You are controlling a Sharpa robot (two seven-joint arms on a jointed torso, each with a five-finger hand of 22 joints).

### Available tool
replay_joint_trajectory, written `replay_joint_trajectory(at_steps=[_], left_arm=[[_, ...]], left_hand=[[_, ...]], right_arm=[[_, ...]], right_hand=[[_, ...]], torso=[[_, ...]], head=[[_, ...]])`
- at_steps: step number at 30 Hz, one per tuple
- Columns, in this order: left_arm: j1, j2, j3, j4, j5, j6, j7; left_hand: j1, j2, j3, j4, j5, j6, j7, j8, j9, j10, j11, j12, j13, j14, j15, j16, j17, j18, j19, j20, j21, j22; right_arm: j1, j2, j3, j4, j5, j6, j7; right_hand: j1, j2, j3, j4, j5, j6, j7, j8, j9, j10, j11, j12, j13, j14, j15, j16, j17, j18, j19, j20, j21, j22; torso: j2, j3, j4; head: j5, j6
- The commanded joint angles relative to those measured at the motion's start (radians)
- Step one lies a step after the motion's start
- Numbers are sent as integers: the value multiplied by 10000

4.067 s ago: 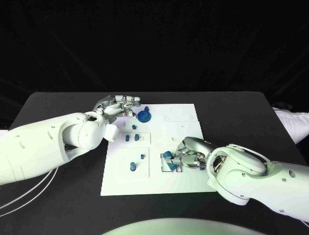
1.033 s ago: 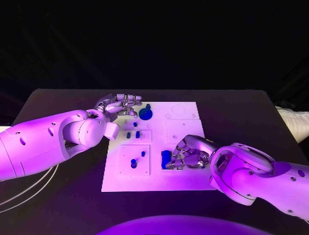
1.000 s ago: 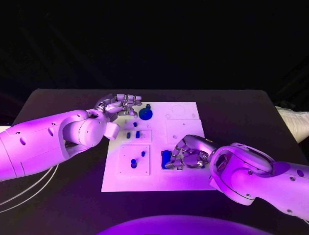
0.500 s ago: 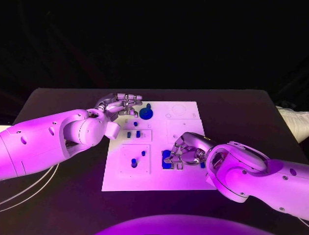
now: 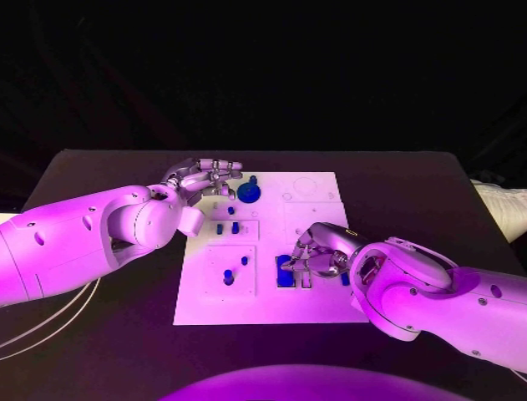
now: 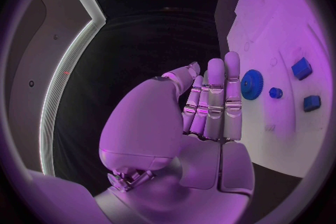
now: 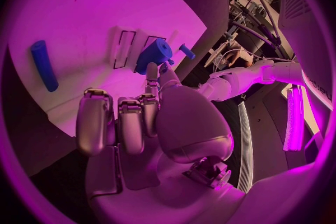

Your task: Assemble the parts on the task board

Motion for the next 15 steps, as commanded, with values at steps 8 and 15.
replay_joint_trajectory(at_steps=[8,15], left_arm=[[3,-4,6,39,-53,204,24],[3,-12,6,42,-54,202,26]], left_hand=[[109,-37,30,-71,48,-57,293,46,13,-79,-6,76,-15,-65,-4,52,-15,126,-12,47,-15,3],[109,-37,30,-71,48,-57,293,46,13,-79,-6,76,-15,-65,-4,52,-15,126,-12,47,-15,3]], right_arm=[[-48,-48,-52,-123,-714,641,-381],[-48,-126,-53,-168,-616,273,69]], right_hand=[[341,-55,129,-231,-252,-92,-40,109,136,932,-496,-51,-497,994,-59,67,2404,-107,-16,-69,63,38],[374,-27,197,-278,-347,-128,-37,116,175,906,-494,-109,-539,990,-59,55,2381,-112,-10,-70,74,64]], torso=[[-1,-4,-4],[-1,1,4]], head=[[-2,-20],[-4,-23]])
